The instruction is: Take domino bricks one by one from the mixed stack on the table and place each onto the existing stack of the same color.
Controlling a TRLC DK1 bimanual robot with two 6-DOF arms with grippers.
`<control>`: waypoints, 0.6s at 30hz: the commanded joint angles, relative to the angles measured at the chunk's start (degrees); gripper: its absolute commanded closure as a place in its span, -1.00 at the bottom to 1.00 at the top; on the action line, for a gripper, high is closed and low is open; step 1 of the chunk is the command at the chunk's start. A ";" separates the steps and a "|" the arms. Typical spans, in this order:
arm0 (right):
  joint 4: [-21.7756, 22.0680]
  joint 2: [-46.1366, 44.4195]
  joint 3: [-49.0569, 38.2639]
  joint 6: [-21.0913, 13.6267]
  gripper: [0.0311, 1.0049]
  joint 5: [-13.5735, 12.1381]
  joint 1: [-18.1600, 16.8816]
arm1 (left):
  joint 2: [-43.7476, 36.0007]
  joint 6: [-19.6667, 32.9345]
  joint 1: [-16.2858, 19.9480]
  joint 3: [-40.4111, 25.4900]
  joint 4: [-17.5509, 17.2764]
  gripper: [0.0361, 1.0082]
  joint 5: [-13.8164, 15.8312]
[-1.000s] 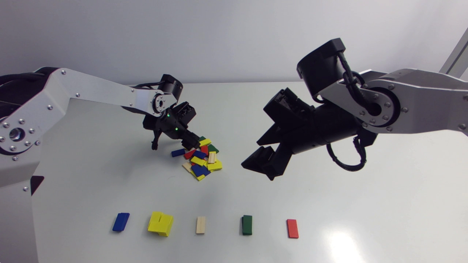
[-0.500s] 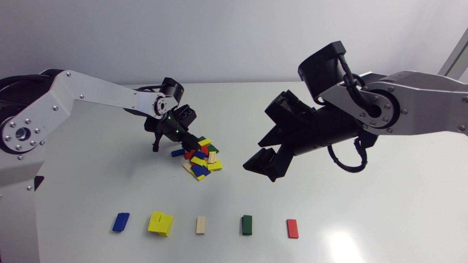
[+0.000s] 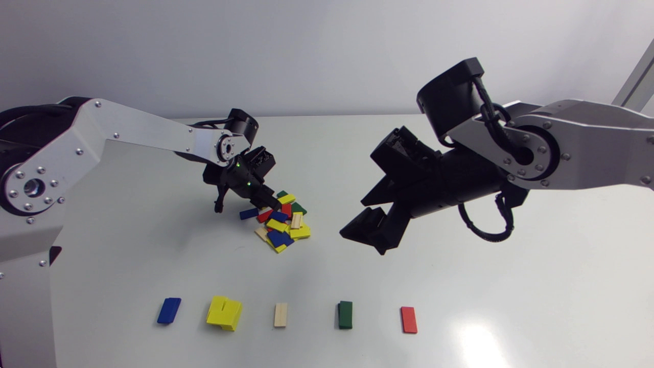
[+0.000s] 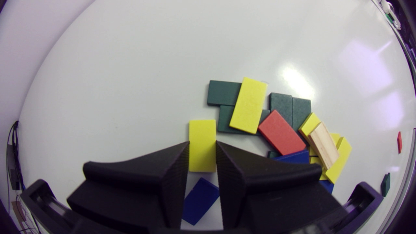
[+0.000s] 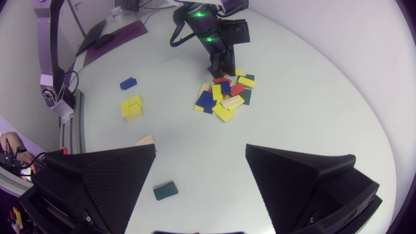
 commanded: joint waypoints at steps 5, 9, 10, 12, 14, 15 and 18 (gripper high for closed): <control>-0.43 -1.09 -1.34 -1.42 -0.93 -0.31 -0.30 | -2.20 0.16 0.74 2.21 -2.82 0.98 -0.57; -0.43 -1.18 -1.34 -1.42 -0.93 -0.31 -0.30 | -7.91 3.06 1.01 -0.43 -3.96 0.98 -0.57; -0.43 -1.18 -1.43 -1.42 -0.93 -0.31 -0.30 | -9.41 3.85 1.01 -1.57 -3.96 0.98 -0.57; -0.25 -1.18 -1.43 -1.42 -0.93 -0.31 -0.30 | -13.01 5.78 0.92 -4.21 -3.87 0.98 0.04; -0.17 -1.01 -1.52 -1.51 -0.93 -0.31 -0.30 | -16.26 7.71 1.01 -7.02 -3.70 0.98 1.27; -0.17 -1.01 -1.61 -1.51 -0.93 -0.31 -0.30 | -17.76 8.77 0.92 -8.69 -3.70 0.98 2.07; 0.01 -1.09 -1.87 -1.59 -0.93 -0.49 -0.30 | -21.71 11.76 1.01 -13.53 -3.35 0.98 4.00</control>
